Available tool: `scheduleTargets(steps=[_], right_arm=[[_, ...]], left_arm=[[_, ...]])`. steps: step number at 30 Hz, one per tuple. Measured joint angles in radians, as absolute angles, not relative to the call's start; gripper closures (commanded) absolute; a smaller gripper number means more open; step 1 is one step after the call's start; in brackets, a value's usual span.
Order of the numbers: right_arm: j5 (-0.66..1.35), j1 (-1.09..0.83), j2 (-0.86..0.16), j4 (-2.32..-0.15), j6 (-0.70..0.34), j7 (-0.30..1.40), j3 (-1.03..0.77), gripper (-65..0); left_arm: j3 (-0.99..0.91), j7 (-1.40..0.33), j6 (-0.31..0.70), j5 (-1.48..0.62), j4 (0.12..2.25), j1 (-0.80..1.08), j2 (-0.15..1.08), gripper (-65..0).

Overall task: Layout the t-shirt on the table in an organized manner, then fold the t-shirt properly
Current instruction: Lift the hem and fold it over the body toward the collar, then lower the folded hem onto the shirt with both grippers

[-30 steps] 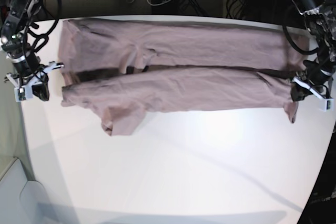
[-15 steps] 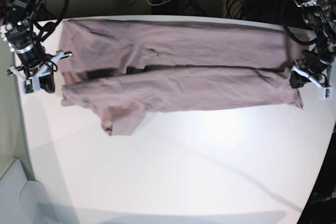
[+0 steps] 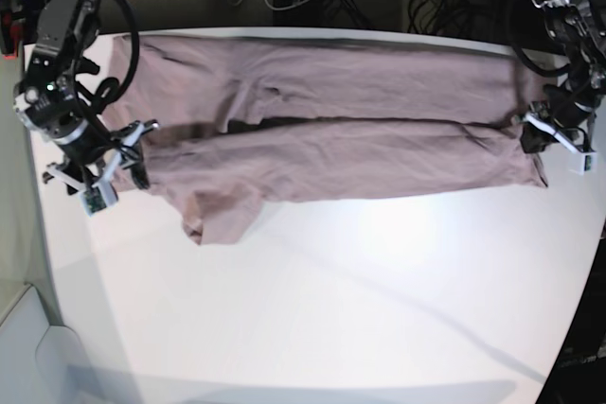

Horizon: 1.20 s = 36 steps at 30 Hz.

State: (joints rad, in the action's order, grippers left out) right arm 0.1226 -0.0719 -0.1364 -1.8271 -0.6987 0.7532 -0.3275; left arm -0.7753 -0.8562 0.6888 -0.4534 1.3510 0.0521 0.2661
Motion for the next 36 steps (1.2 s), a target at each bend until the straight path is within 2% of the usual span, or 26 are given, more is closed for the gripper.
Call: scheduleTargets(steps=[9,13,23,28,34,36], right_arm=[[0.111,0.043,-0.138,-1.607,-0.699,0.759,-0.288,-32.4],[0.112,0.072,-0.17,-1.534,-0.699,0.755,-0.291,-32.4],[0.112,0.057,-0.178,-1.499,-0.699,0.751,-0.294,-31.3],[0.113,0.04,-0.18,-1.49,-0.699,0.749,-0.291,-19.2],[0.112,0.028,-0.179,-1.464,-0.699,0.749,-0.289,0.0],[0.112,0.027,-0.18,-1.465,-0.699,0.749,-0.289,0.0]], left_arm=[[-0.775,-0.847,0.689,-0.453,1.351,0.069,0.266,-0.2],[-0.776,-0.853,0.689,-0.453,1.352,0.086,0.266,-0.2],[-0.776,-0.849,0.689,-0.455,1.352,0.083,0.265,-0.2],[-0.776,-0.849,0.689,-0.454,1.352,0.083,0.266,-0.2],[-0.776,-0.849,0.689,-0.454,1.352,0.083,0.266,-0.2],[-0.776,-0.849,0.689,-0.454,1.352,0.083,0.266,-0.2]])
